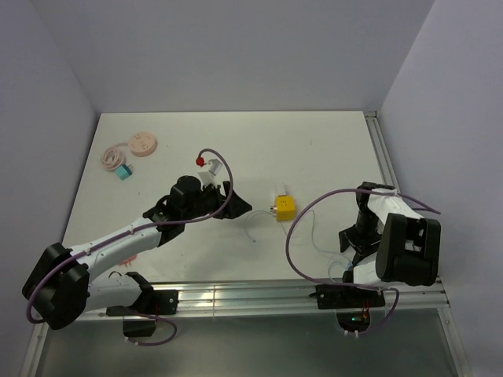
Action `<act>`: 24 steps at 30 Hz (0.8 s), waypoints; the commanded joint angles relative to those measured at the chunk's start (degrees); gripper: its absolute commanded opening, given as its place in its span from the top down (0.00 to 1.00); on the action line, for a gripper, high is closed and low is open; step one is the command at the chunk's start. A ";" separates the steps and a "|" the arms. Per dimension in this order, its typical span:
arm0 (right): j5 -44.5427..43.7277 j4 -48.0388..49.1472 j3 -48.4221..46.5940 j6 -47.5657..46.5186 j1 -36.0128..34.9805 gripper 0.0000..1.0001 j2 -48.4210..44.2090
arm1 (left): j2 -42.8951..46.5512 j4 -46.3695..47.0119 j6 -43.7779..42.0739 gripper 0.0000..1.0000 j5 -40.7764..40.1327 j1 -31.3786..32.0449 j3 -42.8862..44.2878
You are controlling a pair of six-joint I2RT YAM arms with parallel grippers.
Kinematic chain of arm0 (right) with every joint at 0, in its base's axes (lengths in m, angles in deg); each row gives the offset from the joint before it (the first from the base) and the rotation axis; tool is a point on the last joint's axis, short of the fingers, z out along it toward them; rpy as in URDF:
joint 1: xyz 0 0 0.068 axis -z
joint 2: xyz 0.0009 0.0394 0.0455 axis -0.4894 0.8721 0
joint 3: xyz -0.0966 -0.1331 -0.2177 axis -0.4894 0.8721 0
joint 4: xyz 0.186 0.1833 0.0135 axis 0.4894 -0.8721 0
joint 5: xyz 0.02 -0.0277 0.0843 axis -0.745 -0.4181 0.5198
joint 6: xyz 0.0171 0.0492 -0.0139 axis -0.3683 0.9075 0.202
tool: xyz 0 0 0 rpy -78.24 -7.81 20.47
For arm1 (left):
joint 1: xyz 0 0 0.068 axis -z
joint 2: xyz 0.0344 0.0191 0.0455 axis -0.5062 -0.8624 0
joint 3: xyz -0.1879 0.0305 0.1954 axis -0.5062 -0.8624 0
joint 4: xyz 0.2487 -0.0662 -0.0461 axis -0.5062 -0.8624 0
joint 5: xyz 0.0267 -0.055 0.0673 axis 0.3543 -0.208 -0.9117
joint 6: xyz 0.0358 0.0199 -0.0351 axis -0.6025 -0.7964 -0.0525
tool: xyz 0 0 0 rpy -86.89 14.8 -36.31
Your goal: Insert the plug
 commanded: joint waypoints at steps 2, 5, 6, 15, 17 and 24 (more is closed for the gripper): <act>-0.05 4.85 -0.60 3.73 -1.24 0.38 2.56 | 0.09 -0.17 -1.33 0.29 -1.94 0.09 2.80; -2.94 5.64 -2.35 4.44 -3.34 0.41 4.23 | -0.26 -0.17 -1.15 0.30 -1.77 0.18 3.06; -3.29 6.35 -2.88 4.09 -3.88 0.41 5.98 | -0.44 -0.26 -1.15 0.29 -1.86 0.10 3.15; -1.54 10.04 -14.73 0.66 -8.26 0.43 18.20 | -1.32 -1.23 -1.33 0.29 -3.18 0.09 3.32; -1.54 9.61 -19.21 -0.22 -9.41 0.43 19.61 | -1.76 -0.79 -0.98 0.29 -2.83 0.18 3.24; -7.42 3.81 -31.10 -2.86 -11.18 0.42 19.72 | -1.49 -1.49 -1.41 0.29 -3.53 0.09 3.24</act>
